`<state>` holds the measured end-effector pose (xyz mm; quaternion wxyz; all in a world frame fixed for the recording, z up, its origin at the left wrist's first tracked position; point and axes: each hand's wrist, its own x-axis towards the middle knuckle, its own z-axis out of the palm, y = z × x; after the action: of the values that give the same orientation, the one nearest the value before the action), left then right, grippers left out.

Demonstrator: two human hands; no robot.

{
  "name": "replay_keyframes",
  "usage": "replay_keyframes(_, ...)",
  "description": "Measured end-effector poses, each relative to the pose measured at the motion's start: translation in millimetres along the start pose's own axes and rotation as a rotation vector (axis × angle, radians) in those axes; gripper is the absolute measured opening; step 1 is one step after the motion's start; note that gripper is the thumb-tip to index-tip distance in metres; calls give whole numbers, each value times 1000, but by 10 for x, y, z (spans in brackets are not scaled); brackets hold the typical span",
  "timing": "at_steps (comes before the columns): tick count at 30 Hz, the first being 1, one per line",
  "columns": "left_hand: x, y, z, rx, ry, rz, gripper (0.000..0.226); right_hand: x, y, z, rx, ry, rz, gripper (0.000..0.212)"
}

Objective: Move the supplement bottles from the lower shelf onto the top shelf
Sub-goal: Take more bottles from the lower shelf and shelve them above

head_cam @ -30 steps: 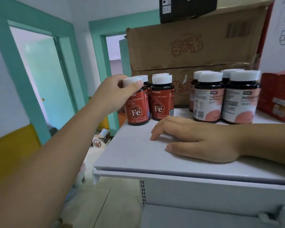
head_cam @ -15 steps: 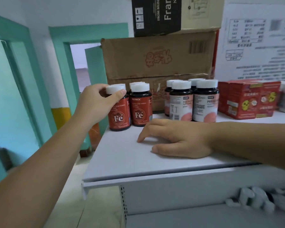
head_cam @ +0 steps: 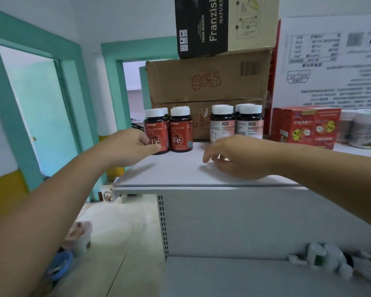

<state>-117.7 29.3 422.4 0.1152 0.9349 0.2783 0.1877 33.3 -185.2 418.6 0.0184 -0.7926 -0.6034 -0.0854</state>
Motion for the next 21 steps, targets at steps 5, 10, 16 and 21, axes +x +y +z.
replay_keyframes(5, -704, 618, -68, 261, -8, 122, 33, -810, 375, -188, -53, -8, 74, 31)
replay_keyframes(10, -1305, 1251, 164, 322, 0, 133, 34, -1946, 829, -270, -110, 64, 151, 27)
replay_keyframes(16, -1650, 1816, 1097, 217, -156, 182, 35, -3211, 1388, 135, -71, -94, 231, 23)
replay_keyframes(21, -1540, 2300, 2105, 176, -299, 234, 39, -3726, 1880, 986, 7, -205, 359, 27)
